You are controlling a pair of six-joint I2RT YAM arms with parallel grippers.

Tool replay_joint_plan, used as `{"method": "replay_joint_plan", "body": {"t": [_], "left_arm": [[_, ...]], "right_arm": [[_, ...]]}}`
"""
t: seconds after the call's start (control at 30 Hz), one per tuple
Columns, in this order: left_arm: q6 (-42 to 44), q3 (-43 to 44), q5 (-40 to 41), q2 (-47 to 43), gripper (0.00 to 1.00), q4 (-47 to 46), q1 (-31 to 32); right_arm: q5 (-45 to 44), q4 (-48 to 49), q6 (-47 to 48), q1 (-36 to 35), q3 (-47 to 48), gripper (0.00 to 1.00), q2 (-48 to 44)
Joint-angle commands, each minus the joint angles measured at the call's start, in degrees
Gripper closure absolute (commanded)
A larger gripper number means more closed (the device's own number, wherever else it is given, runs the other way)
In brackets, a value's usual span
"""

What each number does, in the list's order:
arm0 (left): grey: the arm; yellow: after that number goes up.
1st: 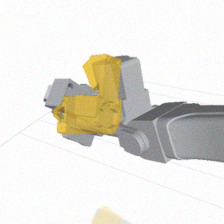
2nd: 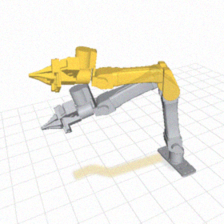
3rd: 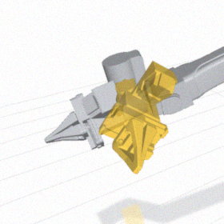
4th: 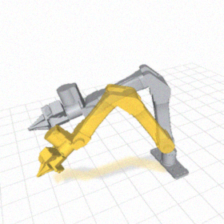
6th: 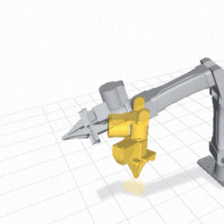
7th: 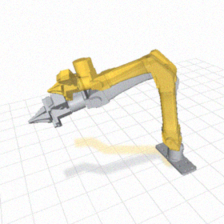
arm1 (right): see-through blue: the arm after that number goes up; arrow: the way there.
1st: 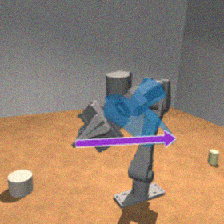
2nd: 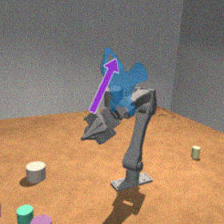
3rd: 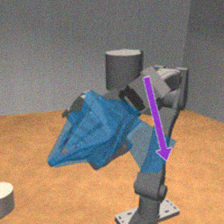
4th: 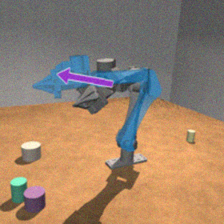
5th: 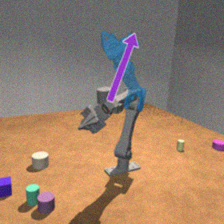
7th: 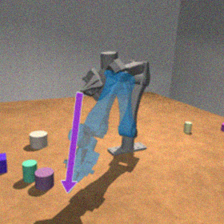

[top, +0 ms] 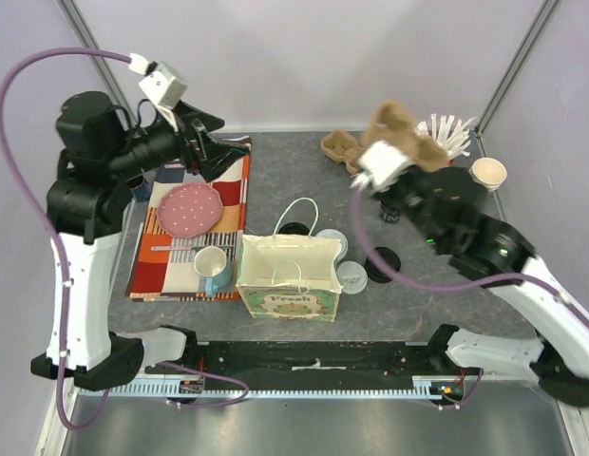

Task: Pack the takeout coffee

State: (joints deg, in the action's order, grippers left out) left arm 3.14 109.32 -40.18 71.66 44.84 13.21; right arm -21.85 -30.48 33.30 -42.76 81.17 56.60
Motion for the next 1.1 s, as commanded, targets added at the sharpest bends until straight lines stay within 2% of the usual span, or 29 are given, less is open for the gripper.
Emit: {"method": "replay_joint_plan", "body": {"t": [0.0, 0.07, 0.2, 0.27, 0.37, 0.67, 0.77, 0.8, 0.97, 1.0, 1.07], "left_arm": [[-11.38, 9.92, -3.15, 1.64, 0.15, 3.40, -0.12], [-12.89, 12.49, -2.10, 2.61, 0.15, 3.94, -0.12], [-12.81, 16.80, 2.55, 2.35, 0.15, 5.60, -0.12], [-11.32, 15.93, 6.84, 1.47, 0.14, 6.57, -0.20], [-8.59, 10.15, 11.51, 0.16, 0.14, 8.24, -0.12], [-7.35, 5.03, 6.97, -0.99, 0.12, 7.11, -0.12], [-7.71, 4.85, 4.59, -0.73, 0.25, 6.93, -0.12], [-7.62, 4.59, 4.76, -0.73, 0.40, 7.10, -0.12], [-7.62, 3.19, 4.16, -0.55, 0.79, 8.16, -0.12], [-7.88, 3.10, 3.45, -0.55, 0.96, 8.25, -0.12], [-8.84, 3.18, 2.04, -0.55, 0.98, 8.16, -0.20]], "right_arm": [[-19.06, 6.29, 22.48, -20.14, 5.84, 1.00, 11.76], [-20.60, 9.46, 26.63, -24.62, 9.77, 1.00, 16.76], [-22.79, 12.98, 32.51, -28.25, 14.02, 1.00, 22.41], [-22.37, 15.53, 33.15, -30.35, 13.84, 1.00, 23.64], [-21.48, 18.78, 34.02, -32.64, 13.49, 1.00, 24.08], [-21.13, 23.18, 41.84, -36.78, 15.77, 1.00, 29.44], [-20.26, 24.06, 42.46, -37.04, 16.48, 1.00, 30.50], [-19.99, 24.15, 42.46, -37.04, 16.65, 1.00, 30.59], [-19.20, 24.59, 42.29, -37.04, 17.45, 1.00, 30.50], [-19.02, 24.33, 41.59, -36.95, 17.88, 1.00, 30.76], [-18.67, 23.45, 39.49, -36.60, 18.59, 1.00, 31.11]]}}
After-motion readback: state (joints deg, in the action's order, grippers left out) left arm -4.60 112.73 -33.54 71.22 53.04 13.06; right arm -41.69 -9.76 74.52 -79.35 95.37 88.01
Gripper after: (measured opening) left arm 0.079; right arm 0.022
